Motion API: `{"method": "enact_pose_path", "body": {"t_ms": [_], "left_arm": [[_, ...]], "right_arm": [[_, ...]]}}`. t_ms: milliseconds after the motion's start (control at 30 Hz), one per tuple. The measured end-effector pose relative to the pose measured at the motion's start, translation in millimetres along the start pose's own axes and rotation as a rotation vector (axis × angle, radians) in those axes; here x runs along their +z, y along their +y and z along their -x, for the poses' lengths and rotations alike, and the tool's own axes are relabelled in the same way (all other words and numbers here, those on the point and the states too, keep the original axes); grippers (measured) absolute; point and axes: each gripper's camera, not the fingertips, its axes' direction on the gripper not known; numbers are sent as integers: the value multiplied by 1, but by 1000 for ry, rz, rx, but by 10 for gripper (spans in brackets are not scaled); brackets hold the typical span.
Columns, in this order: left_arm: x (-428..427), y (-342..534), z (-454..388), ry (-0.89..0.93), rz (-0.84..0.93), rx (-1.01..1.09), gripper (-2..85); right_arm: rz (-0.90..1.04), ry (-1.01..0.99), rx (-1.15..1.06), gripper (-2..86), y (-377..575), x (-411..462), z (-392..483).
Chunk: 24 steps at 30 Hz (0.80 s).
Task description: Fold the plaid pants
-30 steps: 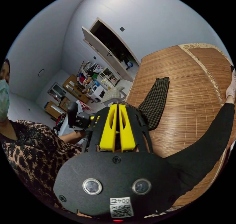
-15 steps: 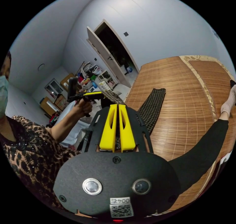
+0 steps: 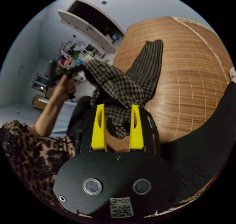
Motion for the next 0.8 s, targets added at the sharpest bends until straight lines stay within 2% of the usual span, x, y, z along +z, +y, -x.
{"method": "enact_pose_path", "body": {"t_ms": [67,133,233,300,500,600,667,800], "left_arm": [[-18,3,-6,5,0,6,7],[-33,7,-12,11,-4,13,7],[-65,14,-20,43,-39,17,6],[-97,17,-26,66,-95,26,6],[-288,-1,-53,164,-459,104,6],[-395,-13,-85,245,-649,233,7],[-473,-13,-122,264,-798,382,7],[-574,-5,-170,242,-974,539,7]], "right_arm": [[53,183,-7,178,4,25,6],[87,272,-3,174,4,37,7],[156,217,7,52,0,47,6],[113,219,12,27,-1,34,12],[-409,77,-203,7,-25,-137,84],[-661,-13,-384,5,-36,-245,143],[-830,-1,-557,4,-31,-320,203],[-1037,93,-772,3,-5,-400,287]]}}
